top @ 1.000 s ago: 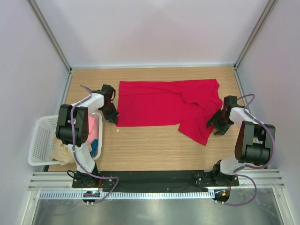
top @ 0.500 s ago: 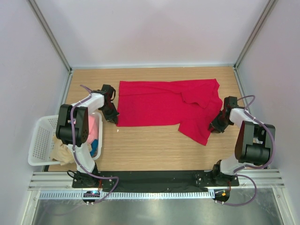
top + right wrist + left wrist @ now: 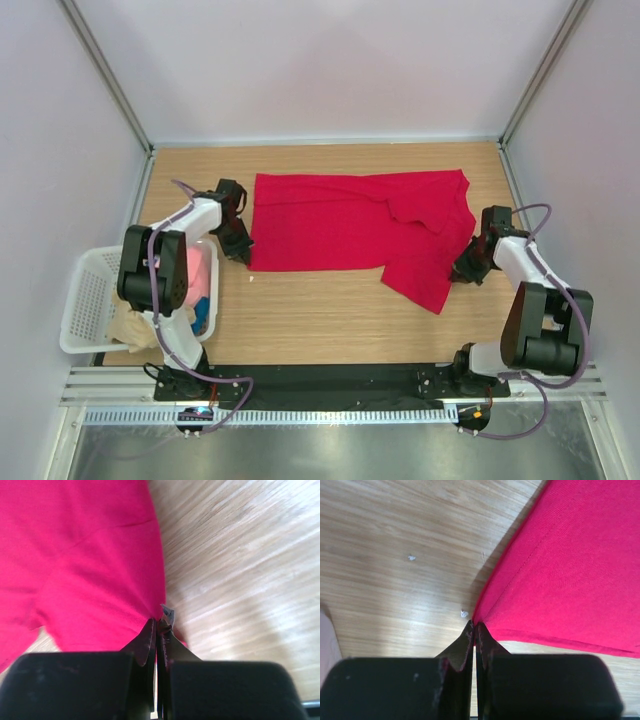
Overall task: Fold and stack the t-shirts
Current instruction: Fold the tshirt
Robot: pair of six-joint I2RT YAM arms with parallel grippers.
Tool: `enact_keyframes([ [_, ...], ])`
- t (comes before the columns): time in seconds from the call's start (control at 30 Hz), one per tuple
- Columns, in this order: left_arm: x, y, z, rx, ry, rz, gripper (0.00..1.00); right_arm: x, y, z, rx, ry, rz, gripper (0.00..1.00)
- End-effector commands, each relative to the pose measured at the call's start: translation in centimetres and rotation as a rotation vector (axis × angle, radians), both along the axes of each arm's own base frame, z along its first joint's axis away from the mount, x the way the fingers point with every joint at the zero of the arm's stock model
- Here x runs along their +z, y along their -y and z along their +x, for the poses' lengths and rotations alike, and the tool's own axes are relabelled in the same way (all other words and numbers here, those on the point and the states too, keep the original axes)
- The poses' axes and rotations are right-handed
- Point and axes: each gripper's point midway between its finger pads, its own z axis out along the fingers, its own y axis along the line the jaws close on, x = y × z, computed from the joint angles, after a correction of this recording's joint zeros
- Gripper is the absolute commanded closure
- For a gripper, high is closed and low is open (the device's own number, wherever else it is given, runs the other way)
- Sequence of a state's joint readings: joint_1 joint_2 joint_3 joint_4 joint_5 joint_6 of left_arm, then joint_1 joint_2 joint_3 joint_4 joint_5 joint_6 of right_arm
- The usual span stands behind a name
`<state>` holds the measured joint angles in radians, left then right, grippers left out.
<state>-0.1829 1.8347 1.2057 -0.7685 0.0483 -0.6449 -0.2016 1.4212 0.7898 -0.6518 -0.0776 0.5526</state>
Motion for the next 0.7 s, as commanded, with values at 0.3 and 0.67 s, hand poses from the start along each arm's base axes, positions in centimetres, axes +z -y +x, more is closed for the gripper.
enact_keyframes([
  [0.3, 5.5, 0.2, 2.5, -0.038, 0.132, -0.005, 1.00, 7.4, 1.0, 3.8, 0.028, 0.151, -0.039, 0.99],
  [0.67, 9.5, 1.0, 6.8, -0.049, 0.227, -0.041, 1.00, 11.0, 2.8, 10.1, 0.049, 0.270, -0.085, 0.99],
])
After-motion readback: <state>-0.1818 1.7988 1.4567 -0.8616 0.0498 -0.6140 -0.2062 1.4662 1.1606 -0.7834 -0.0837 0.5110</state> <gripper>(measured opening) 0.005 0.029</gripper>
